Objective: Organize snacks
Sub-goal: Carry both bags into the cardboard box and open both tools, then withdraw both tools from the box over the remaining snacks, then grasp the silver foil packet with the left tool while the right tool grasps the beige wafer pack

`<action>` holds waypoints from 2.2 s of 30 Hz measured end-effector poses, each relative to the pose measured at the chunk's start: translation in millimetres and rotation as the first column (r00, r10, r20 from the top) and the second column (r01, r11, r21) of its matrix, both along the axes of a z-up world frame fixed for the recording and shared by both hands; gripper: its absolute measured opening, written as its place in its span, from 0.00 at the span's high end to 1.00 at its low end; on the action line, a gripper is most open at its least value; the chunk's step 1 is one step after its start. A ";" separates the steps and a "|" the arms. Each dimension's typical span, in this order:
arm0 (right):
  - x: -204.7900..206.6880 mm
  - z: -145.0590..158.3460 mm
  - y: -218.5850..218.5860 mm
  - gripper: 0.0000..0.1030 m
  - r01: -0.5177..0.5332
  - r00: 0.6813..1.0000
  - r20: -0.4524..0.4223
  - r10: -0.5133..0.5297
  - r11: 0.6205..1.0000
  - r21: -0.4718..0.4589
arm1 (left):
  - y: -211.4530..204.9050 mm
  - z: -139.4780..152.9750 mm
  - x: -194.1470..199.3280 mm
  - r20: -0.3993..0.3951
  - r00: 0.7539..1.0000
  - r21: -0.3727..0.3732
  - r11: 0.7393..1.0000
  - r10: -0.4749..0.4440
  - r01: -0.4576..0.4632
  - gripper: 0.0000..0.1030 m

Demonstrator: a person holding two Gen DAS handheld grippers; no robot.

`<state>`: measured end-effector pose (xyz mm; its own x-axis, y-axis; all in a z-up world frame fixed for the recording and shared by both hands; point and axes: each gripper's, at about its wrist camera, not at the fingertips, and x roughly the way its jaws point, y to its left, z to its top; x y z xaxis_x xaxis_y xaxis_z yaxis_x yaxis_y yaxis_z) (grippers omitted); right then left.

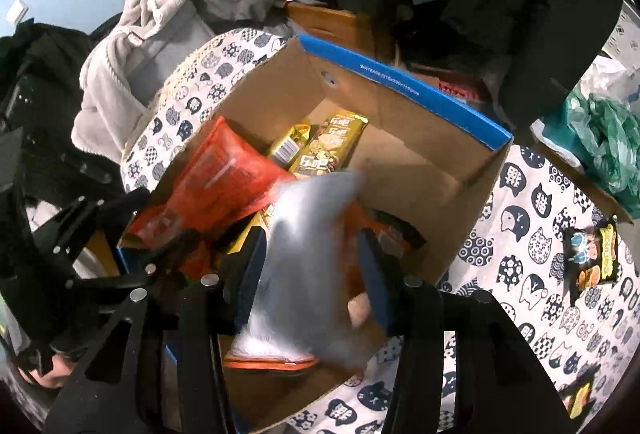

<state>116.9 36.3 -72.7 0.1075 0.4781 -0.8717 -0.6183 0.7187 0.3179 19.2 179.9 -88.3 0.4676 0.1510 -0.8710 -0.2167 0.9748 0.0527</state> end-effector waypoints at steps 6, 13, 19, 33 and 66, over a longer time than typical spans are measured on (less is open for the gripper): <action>-2.5 9.9 -11.5 0.42 0.020 1.000 0.021 -0.020 1.000 0.009 | -11.6 4.1 -0.2 -0.001 1.000 -0.011 1.000 -0.025 0.025 0.30; -10.5 20.2 -36.8 0.38 0.024 0.998 0.062 -0.023 1.000 -0.014 | -36.2 9.6 1.7 0.004 0.997 -0.019 0.997 -0.079 0.079 0.30; -16.8 23.8 -67.5 0.38 0.039 0.996 0.083 -0.036 0.999 -0.032 | -64.6 12.9 0.8 0.003 0.990 -0.023 0.990 -0.138 0.138 0.30; -23.4 22.2 -146.3 0.34 0.132 0.989 0.079 -0.128 0.990 -0.042 | -140.7 8.4 -3.7 -0.026 0.954 0.005 0.954 -0.298 0.298 0.30; -73.5 -85.1 -303.8 0.34 0.273 0.952 -0.080 -0.297 0.935 -0.225 | -296.4 -33.6 -21.5 -0.109 0.720 -0.060 0.728 -0.685 0.683 0.24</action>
<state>43.4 -267.5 -157.8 0.1092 0.2476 -0.9627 -0.3475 0.9169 0.1964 -2.3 -116.4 -122.0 0.3347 -0.1834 -0.9243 0.5165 0.8561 0.0171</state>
